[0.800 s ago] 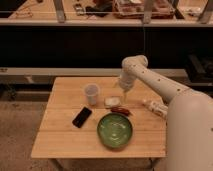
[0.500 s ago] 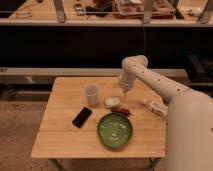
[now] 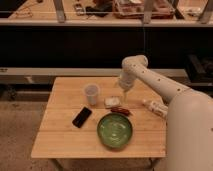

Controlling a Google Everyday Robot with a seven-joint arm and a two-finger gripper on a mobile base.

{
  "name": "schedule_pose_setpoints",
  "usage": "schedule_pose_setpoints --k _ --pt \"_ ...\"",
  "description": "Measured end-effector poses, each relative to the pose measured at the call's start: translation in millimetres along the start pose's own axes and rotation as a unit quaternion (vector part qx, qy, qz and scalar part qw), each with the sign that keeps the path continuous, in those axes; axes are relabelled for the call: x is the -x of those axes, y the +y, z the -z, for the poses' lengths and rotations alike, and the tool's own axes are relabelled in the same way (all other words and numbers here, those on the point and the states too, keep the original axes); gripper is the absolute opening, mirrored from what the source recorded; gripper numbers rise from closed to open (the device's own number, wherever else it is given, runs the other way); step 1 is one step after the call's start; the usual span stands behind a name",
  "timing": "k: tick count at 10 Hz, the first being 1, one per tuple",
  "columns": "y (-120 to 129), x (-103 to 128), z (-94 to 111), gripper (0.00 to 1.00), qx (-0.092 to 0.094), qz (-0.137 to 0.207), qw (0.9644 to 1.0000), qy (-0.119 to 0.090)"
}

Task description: Stand the bottle upright

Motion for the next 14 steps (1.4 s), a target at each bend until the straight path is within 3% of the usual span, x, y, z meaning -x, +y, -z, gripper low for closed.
schedule_pose_setpoints --k 14 --pt "-1.7 0.5 3.2 0.67 -0.006 0.006 1.0000 -0.002"
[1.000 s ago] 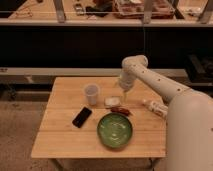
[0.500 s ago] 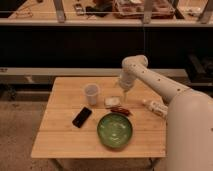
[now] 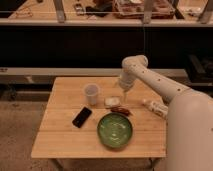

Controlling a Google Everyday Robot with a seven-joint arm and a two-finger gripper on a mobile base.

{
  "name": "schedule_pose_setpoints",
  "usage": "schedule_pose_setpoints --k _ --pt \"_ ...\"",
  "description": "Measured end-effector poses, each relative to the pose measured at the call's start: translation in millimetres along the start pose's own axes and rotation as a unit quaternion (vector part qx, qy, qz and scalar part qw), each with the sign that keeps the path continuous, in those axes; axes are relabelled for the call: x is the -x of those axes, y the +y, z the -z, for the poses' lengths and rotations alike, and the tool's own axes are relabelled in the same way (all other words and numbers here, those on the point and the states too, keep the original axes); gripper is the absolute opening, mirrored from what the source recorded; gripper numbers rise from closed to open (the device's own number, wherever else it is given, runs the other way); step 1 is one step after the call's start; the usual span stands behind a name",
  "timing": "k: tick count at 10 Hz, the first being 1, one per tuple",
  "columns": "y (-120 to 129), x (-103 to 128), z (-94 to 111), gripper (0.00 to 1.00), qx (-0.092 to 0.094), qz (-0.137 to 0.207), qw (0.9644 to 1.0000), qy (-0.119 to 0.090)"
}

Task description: Stand the bottle upright

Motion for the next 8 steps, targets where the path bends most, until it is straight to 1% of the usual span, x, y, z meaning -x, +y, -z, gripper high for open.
schedule_pose_setpoints --k 1,2,3,4,5,6,7,8 --pt "-2 0 7 0.67 -0.007 0.017 0.9998 0.000" --pt "-4 1 16 0.67 -0.013 0.044 0.9989 0.000" --pt "-4 3 24 0.67 -0.016 0.072 0.9972 -0.001" --pt "0 9 37 0.67 -0.016 0.125 0.9920 -0.010" --pt "8 19 50 0.67 -0.009 0.176 0.9840 -0.027" --pt "14 27 66 0.67 -0.009 0.214 0.9759 -0.045" --pt "22 37 91 0.67 -0.015 0.262 0.9626 -0.069" --pt "27 41 104 0.67 -0.018 0.287 0.9543 -0.081"
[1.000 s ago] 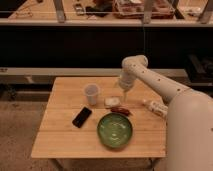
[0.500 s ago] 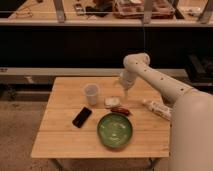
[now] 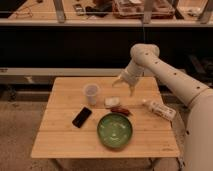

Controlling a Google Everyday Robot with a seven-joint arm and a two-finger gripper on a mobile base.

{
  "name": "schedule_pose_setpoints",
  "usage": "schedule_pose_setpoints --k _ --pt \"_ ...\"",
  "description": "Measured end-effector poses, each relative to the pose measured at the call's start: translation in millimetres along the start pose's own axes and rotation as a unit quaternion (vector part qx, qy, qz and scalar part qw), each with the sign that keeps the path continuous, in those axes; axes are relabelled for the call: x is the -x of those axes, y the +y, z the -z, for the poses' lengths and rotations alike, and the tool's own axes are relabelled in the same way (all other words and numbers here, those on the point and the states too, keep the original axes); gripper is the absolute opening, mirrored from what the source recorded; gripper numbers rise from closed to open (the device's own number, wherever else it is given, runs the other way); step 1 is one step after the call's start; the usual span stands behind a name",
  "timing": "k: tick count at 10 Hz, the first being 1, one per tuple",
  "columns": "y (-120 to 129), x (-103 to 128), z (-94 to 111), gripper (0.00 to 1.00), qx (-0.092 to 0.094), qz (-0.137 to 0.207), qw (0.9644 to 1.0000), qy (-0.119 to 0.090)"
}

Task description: Stand the bottle upright

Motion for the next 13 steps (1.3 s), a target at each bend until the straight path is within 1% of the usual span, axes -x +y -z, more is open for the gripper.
schedule_pose_setpoints --k 1,3,4,5,6,7,8,9,10,11,12,13 --pt "-3 9 11 0.67 -0.006 0.027 0.9995 -0.011" --pt "-5 18 20 0.67 -0.012 0.058 0.9980 -0.023" --pt "-2 18 22 0.67 -0.005 0.071 0.9973 -0.021" --pt "5 15 21 0.67 0.010 0.093 0.9955 -0.016" --pt "14 10 21 0.67 0.034 0.129 0.9910 -0.006" --pt "25 4 22 0.67 0.064 0.173 0.9828 0.004" --pt "45 -3 29 0.67 0.100 0.224 0.9694 0.017" --pt "67 -11 39 0.67 0.135 0.277 0.9507 0.035" --pt "83 -14 47 0.67 0.157 0.318 0.9341 0.046" --pt "99 -15 55 0.67 0.176 0.352 0.9177 0.053" --pt "111 -16 61 0.67 0.189 0.373 0.9067 0.056" --pt "121 -17 67 0.67 0.204 0.399 0.8922 0.060"
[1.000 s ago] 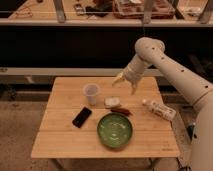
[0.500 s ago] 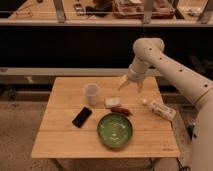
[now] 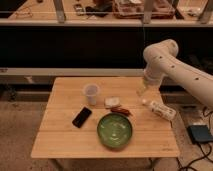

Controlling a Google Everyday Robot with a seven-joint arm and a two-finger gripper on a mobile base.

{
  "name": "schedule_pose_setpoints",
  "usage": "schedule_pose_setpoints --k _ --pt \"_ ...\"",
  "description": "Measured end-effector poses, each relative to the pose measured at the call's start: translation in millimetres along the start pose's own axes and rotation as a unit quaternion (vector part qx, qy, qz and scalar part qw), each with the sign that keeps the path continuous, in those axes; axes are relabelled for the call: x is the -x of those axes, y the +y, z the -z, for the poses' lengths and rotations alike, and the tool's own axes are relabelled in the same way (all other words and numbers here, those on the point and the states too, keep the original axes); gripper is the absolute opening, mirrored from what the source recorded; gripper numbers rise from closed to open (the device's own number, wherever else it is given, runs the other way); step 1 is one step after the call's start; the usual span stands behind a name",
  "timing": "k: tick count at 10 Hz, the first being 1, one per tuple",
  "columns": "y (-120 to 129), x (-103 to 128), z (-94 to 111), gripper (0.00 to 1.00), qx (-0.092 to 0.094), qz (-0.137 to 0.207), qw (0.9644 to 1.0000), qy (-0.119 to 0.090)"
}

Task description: Stand the bottle upright

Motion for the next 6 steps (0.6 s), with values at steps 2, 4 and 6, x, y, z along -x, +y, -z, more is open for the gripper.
schedule_pose_setpoints --k 2,4,6 --pt "2 2 0 0.67 0.004 0.008 1.0000 0.001" --pt "1 -2 -2 0.67 0.001 0.018 0.9998 0.005" --pt "8 -5 -17 0.67 -0.009 0.051 0.9985 0.017"
